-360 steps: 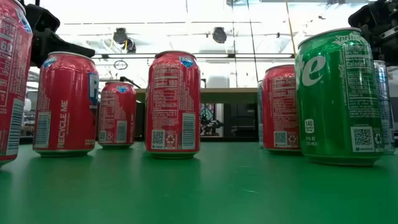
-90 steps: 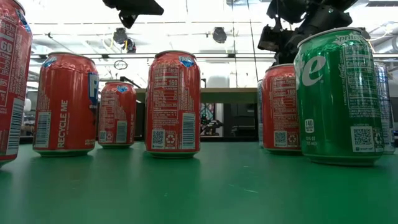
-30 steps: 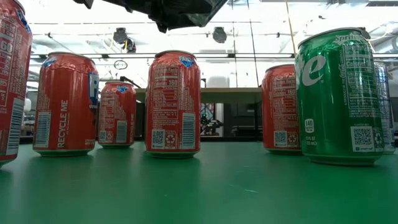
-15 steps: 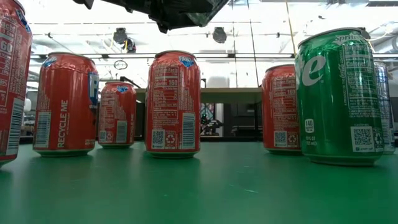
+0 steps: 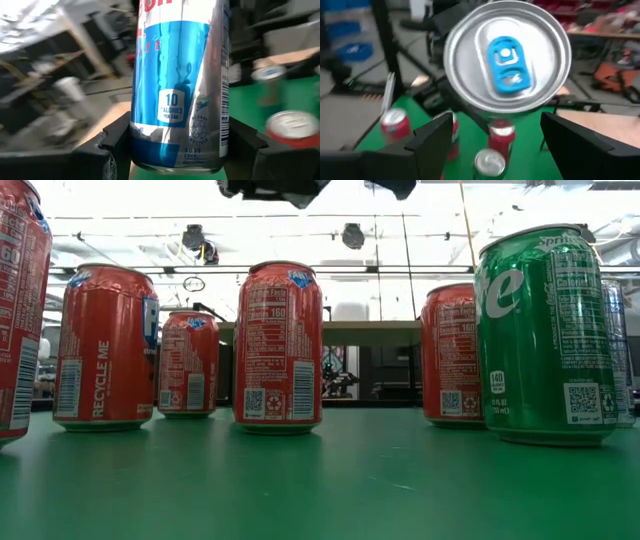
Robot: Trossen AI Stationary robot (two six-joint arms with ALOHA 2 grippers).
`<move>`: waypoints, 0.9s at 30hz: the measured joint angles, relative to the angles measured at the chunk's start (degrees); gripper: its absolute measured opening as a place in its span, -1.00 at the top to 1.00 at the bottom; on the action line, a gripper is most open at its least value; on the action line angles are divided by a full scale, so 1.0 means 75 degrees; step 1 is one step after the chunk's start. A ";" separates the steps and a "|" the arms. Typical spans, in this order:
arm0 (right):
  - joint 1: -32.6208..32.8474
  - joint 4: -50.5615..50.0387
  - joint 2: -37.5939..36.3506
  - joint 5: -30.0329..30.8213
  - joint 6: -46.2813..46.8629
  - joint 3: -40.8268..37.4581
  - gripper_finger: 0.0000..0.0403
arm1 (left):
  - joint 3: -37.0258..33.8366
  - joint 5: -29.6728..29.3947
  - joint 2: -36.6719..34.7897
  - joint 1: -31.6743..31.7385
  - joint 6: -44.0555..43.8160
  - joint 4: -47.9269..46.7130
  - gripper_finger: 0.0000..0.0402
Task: Place canned beverage on shelf
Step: Put the blue soda can on the shelf
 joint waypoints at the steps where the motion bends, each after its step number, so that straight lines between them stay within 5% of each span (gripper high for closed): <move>1: 0.0026 0.0522 0.0041 0.0126 0.0041 -0.0150 -0.44 | 0.0000 -0.0353 0.0000 -0.0068 0.0117 0.0049 -0.08; 7: 0.0056 0.3022 0.0357 0.0228 0.0265 -0.0637 -0.43 | 0.0000 -0.1411 0.0000 -0.0305 0.0695 0.0653 -0.08; 21: 0.0053 0.6354 0.1746 0.0422 0.0492 -0.0637 -0.42 | 0.0012 -0.1625 0.0253 -0.0328 0.1469 0.1627 -0.08; 27: 0.0050 0.6947 0.2006 0.0604 0.0481 -0.0637 -0.21 | 0.0012 -0.1857 0.0309 -0.0329 0.1508 0.1715 -0.08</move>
